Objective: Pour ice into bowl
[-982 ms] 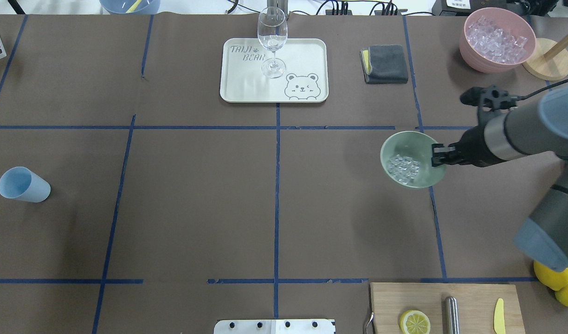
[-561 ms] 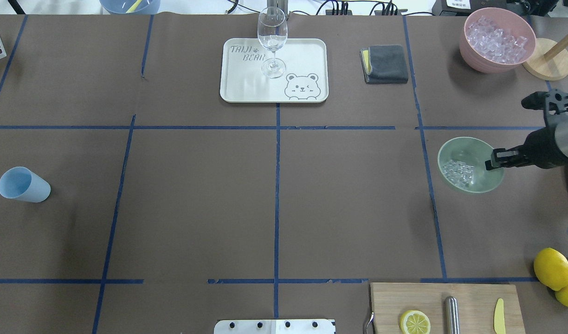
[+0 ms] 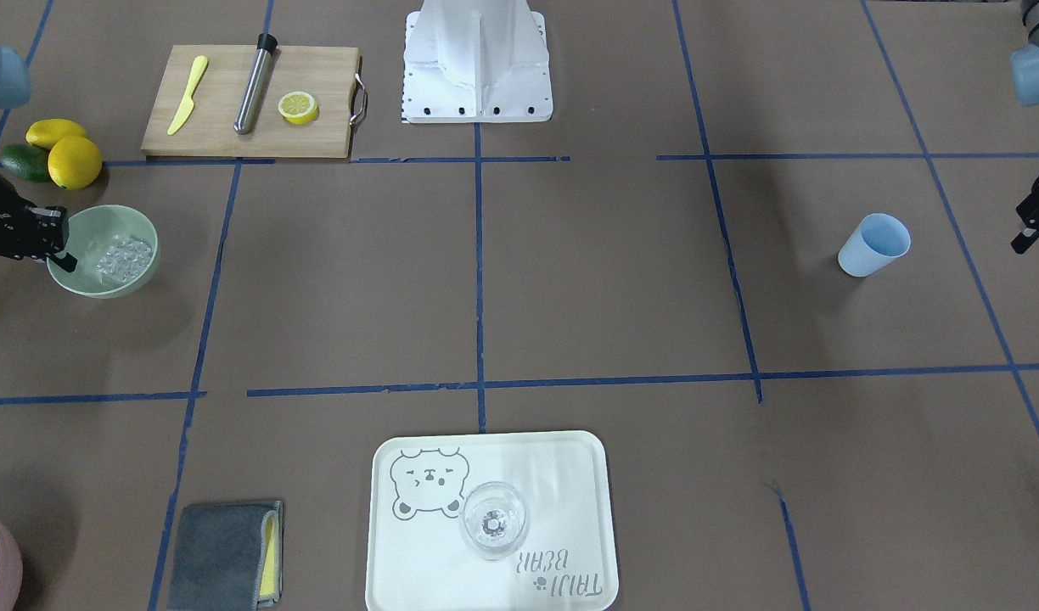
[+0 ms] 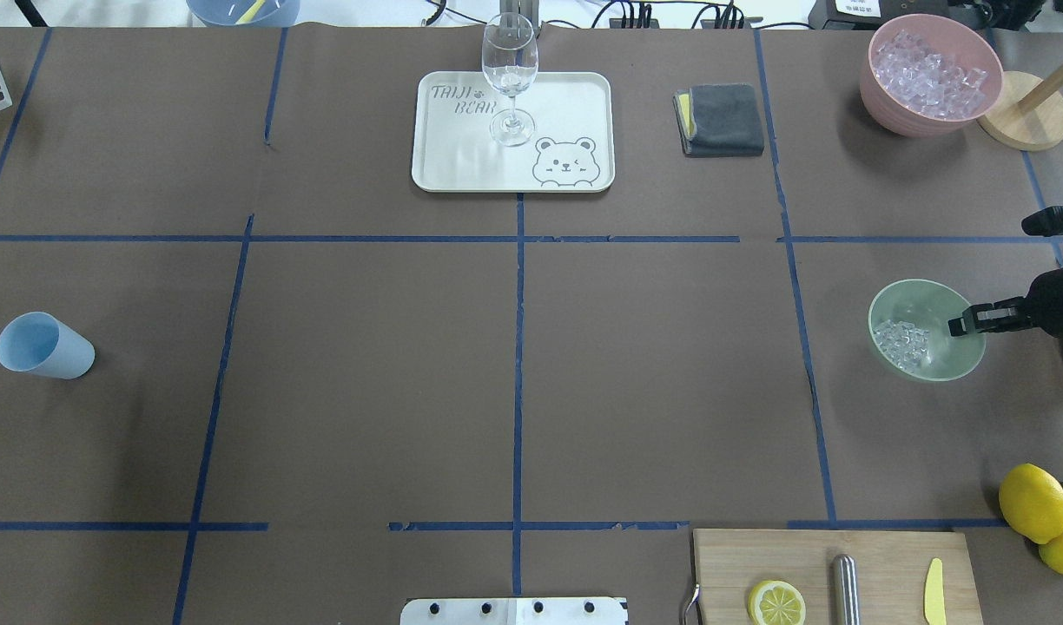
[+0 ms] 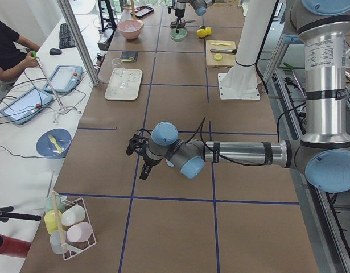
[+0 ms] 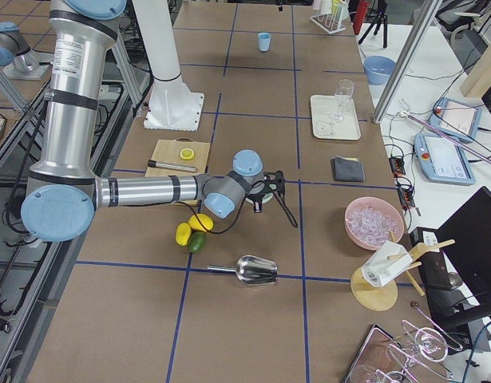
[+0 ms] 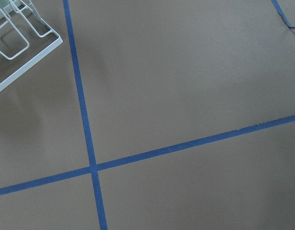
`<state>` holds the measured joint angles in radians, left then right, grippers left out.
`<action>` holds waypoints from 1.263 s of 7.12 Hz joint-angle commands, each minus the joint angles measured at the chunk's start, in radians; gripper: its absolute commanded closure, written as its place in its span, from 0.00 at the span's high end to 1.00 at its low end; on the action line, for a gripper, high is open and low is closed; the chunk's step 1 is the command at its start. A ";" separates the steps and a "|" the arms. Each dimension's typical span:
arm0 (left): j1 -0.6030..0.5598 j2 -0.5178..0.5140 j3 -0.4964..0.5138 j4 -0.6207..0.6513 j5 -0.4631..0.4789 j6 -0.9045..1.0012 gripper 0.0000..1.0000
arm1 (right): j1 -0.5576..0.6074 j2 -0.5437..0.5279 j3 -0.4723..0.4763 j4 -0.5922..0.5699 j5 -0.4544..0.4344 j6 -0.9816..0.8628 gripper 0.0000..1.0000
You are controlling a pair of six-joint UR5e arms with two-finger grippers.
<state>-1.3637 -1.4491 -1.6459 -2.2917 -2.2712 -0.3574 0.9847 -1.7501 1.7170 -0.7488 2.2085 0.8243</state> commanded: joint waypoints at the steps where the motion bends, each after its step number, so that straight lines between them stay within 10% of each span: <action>1: 0.000 -0.001 0.000 -0.005 0.001 0.000 1.00 | -0.012 0.004 -0.036 0.014 0.002 -0.001 0.00; 7: 0.000 -0.001 -0.006 -0.020 0.022 0.005 1.00 | -0.049 0.031 -0.065 0.014 0.022 -0.001 0.02; 8: 0.000 -0.001 -0.006 -0.020 0.022 0.006 1.00 | -0.049 0.037 -0.062 0.016 0.022 0.001 0.87; 9: 0.000 -0.001 -0.008 -0.028 0.021 0.006 1.00 | -0.046 0.032 -0.054 0.028 0.020 0.002 1.00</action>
<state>-1.3637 -1.4496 -1.6525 -2.3119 -2.2500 -0.3521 0.9375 -1.7172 1.6566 -0.7308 2.2299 0.8253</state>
